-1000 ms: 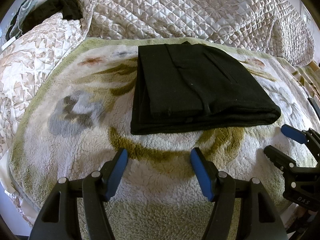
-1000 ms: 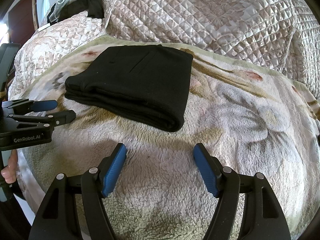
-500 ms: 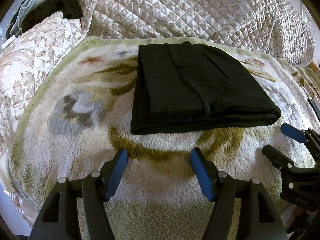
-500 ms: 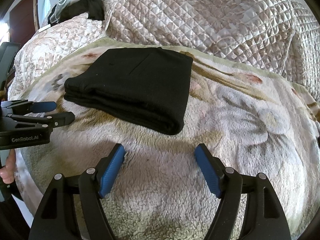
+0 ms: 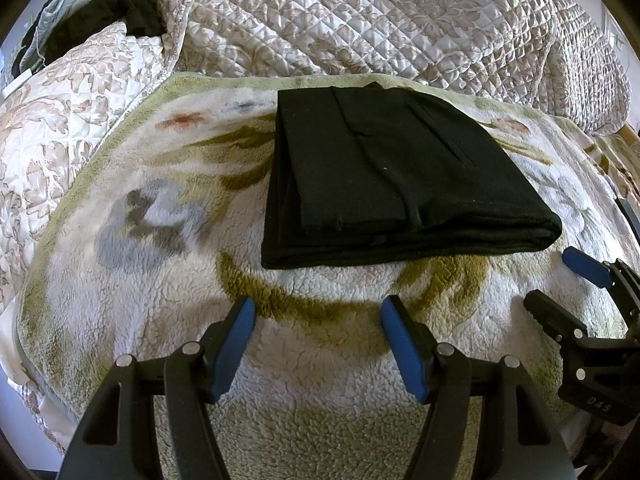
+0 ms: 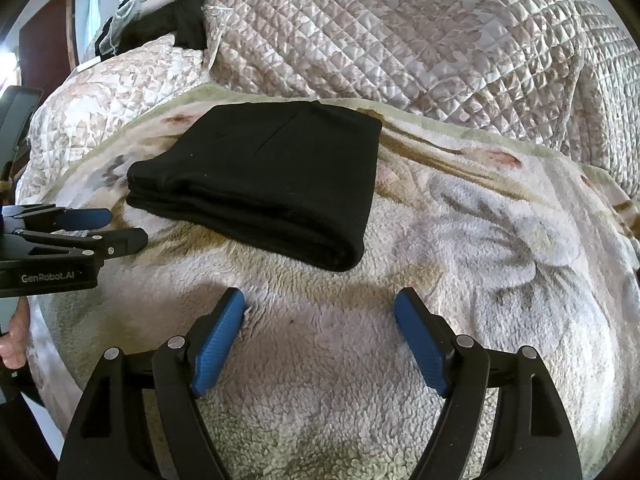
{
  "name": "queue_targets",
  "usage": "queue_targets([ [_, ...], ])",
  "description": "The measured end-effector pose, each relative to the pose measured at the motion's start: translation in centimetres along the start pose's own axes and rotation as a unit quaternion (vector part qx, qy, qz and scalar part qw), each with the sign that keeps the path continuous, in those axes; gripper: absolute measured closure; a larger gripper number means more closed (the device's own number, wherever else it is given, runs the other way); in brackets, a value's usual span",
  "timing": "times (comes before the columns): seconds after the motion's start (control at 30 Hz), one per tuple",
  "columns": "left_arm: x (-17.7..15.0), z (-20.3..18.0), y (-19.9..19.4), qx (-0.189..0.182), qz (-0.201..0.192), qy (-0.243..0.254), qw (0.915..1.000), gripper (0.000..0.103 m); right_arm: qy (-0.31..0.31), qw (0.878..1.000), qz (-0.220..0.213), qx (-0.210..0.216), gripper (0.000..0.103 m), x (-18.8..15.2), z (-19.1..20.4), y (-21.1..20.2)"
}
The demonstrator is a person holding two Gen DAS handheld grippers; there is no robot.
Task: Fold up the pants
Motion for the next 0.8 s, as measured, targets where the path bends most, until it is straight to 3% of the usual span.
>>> queue_targets([
  [0.8, -0.09, 0.05, 0.09, -0.001, 0.002, 0.0, 1.0, 0.034, -0.001, 1.0, -0.001, -0.001, 0.025, -0.14, 0.16, -0.16],
])
Point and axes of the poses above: each gripper's, at about its wrist camera, not at the fingertips, and y roughly the way its jaws point, z to its left, x to its top, the point moved 7 cm from there along y, roughly the way its jaws point, and after that the axes turned 12 degrees about x, right-handed, at the moved point
